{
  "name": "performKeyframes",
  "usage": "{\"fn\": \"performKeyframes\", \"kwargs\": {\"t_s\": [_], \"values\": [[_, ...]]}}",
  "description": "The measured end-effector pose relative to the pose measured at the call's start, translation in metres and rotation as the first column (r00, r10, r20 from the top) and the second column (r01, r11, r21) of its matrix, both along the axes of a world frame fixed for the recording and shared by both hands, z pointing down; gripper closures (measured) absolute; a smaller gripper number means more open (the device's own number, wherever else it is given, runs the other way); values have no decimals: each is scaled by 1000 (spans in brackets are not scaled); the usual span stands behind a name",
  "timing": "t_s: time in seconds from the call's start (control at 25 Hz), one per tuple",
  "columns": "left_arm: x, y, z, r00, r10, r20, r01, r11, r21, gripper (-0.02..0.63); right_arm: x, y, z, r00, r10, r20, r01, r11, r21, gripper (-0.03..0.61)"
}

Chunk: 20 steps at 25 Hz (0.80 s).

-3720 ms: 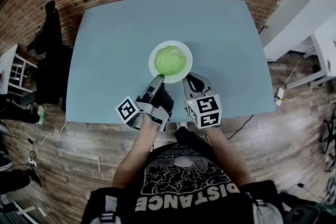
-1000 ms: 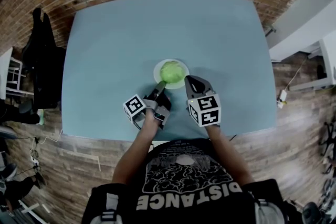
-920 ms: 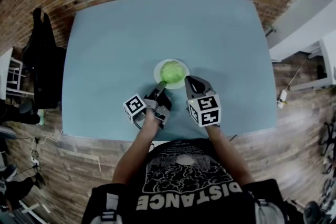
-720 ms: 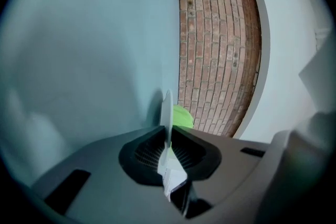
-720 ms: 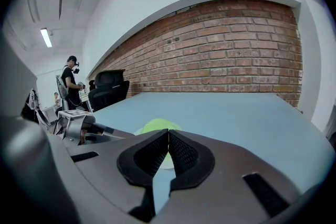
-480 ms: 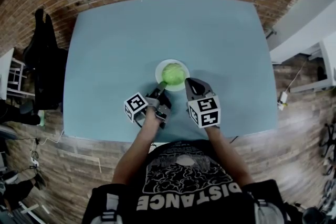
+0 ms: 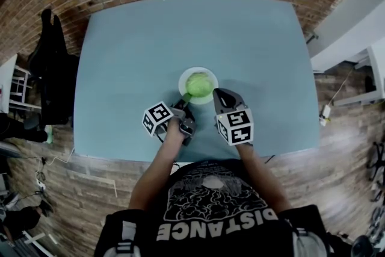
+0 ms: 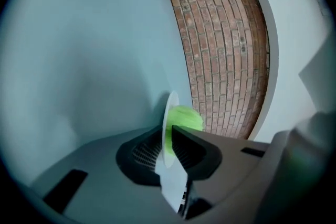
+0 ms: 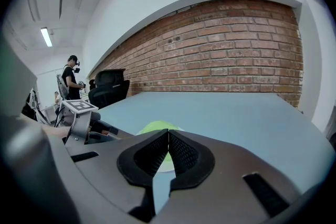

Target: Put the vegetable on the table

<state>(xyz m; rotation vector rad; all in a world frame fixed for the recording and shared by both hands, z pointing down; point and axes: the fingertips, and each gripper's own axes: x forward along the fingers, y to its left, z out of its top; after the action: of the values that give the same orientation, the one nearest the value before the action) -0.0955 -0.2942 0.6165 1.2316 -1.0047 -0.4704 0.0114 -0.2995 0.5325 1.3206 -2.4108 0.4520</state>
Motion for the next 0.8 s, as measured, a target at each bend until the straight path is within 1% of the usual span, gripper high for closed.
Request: {"fn": "performKeyframes", "kwargs": {"t_s": [0.12,0.28,0.52,0.6,0.72,0.8], "values": [[-2,1,3,999,6,37,-5,1000,-18,568,2,1,1,1000,1,0,-1,1000,-2,569],[-2,5,10,995,42,94,-36,997,-62,563,2,3,2,1000,-2,0,2,1000,-6,569],[-1,8,14,987,76,144,-62,993,-97,557,5,3,1,1000,0,-1,0,1000,-8,569],[0,8,14,978,100,180,-81,991,-109,557,6,3,1,1000,-1,-3,1,1000,-9,569],[0,8,15,955,150,256,-120,985,-127,557,7,4,2,1000,-2,-2,2,1000,-10,569],[0,9,16,941,172,291,-137,981,-137,557,7,5,3,1000,-2,-1,2,1000,-10,569]]}}
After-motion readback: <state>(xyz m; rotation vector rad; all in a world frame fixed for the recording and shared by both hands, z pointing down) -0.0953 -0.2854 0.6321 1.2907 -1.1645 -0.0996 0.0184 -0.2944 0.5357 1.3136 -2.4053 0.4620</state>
